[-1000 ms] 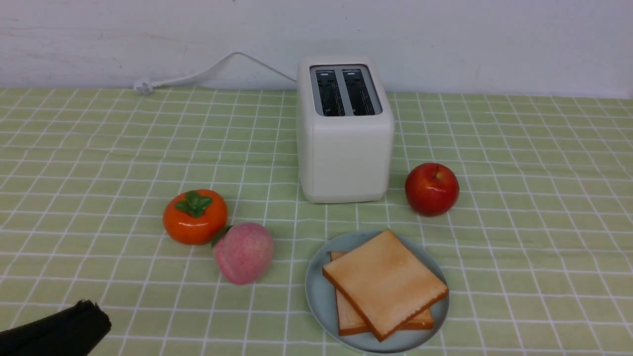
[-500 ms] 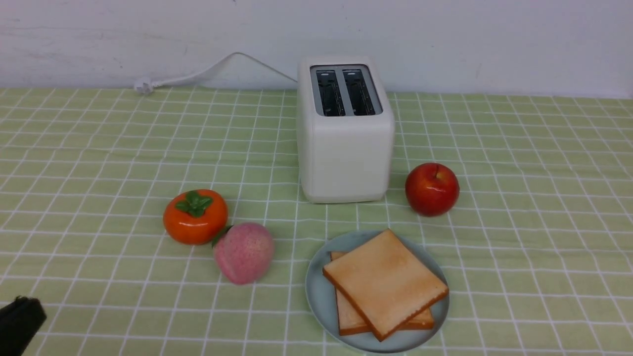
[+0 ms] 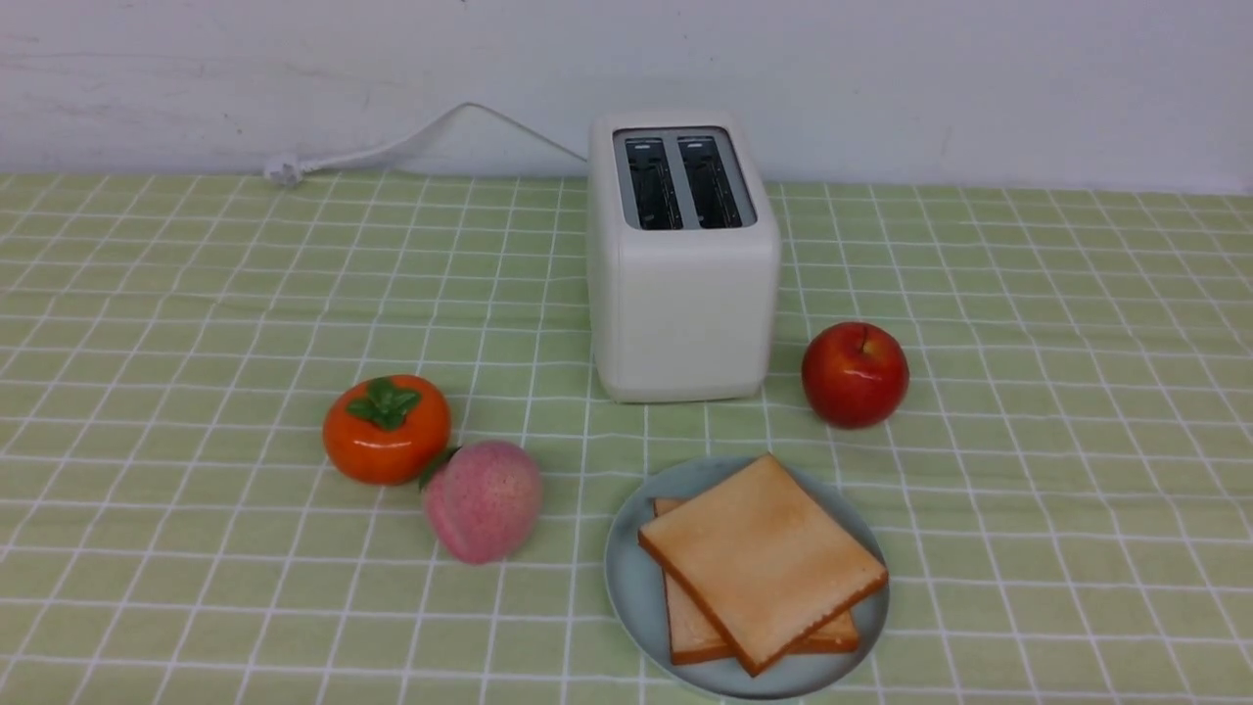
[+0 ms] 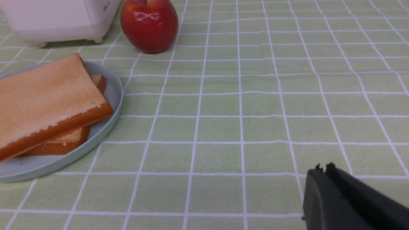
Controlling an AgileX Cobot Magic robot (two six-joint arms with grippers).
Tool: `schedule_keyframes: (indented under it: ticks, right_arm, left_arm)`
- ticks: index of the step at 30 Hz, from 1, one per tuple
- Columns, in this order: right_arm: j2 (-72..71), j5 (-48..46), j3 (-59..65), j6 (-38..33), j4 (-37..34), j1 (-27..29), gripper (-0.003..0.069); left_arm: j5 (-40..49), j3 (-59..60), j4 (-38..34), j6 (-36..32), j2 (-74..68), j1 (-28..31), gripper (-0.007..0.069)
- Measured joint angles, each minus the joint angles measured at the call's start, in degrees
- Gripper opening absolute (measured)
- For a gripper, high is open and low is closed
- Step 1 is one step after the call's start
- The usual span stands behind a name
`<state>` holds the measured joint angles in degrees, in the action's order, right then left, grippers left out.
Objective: Take toasted bread from bread machine on green coffee tablecloth place on plate.
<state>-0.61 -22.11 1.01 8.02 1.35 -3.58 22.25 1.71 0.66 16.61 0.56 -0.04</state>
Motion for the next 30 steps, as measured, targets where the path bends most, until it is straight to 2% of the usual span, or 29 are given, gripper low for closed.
schedule_keyframes:
  ticks: [30]
  right_arm:
    - [0.0, 0.0, 0.0, 0.0, 0.0, 0.0, -0.0002]
  left_arm:
    - [-0.07, 0.0, -0.96, -0.87, 0.0, 0.04, -0.0013]
